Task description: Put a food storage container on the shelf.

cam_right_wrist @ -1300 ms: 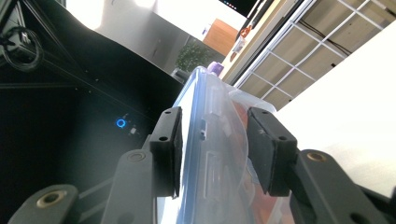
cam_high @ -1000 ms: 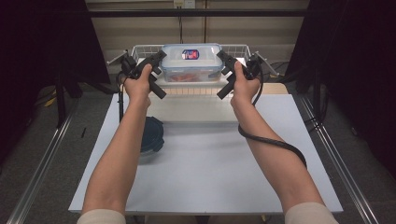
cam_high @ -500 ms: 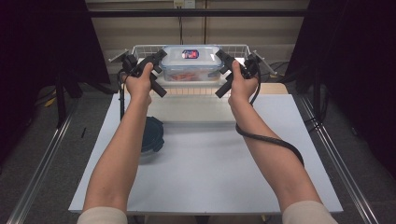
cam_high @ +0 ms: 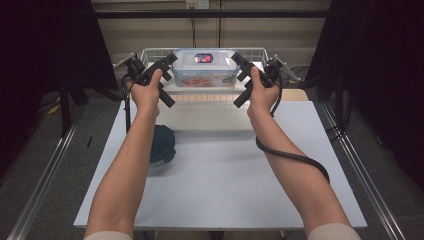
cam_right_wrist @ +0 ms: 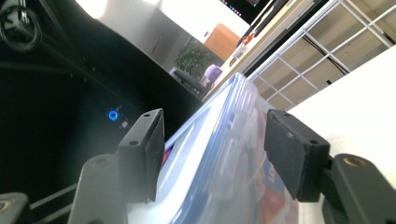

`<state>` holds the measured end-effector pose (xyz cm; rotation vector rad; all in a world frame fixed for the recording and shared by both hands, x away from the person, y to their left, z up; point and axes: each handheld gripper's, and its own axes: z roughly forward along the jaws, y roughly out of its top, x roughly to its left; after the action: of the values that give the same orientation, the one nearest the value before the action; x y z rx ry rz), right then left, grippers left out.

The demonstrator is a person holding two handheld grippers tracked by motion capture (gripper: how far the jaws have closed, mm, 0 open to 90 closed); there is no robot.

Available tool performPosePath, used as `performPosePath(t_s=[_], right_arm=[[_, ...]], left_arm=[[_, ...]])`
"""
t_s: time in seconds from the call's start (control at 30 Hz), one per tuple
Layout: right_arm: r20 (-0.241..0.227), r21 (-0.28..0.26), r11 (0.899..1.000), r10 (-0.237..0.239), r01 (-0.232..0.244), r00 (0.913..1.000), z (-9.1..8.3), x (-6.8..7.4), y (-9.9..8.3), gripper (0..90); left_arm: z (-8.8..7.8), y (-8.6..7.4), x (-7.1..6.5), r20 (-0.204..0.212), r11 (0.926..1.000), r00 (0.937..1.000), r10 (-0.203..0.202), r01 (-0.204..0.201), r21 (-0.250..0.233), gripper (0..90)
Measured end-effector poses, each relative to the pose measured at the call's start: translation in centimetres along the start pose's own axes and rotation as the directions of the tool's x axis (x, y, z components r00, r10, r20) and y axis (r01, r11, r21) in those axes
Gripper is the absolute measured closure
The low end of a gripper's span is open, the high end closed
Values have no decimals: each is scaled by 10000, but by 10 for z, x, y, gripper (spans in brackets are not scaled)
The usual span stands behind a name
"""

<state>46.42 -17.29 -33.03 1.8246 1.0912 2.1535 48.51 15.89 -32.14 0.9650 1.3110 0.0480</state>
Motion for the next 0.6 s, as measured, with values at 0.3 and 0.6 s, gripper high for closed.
performPosePath(t_s=[0.3,0.6], right_arm=[[-368,-53,10000,-35,33,9993,-23,2,-10,342],[-524,228,9997,-43,55,9986,-43,-2,-24,308]], left_arm=[[-19,-14,-10,424,9996,9987,269,-270,28,291],[-36,-33,-14,621,9972,9965,567,-595,447,214]])
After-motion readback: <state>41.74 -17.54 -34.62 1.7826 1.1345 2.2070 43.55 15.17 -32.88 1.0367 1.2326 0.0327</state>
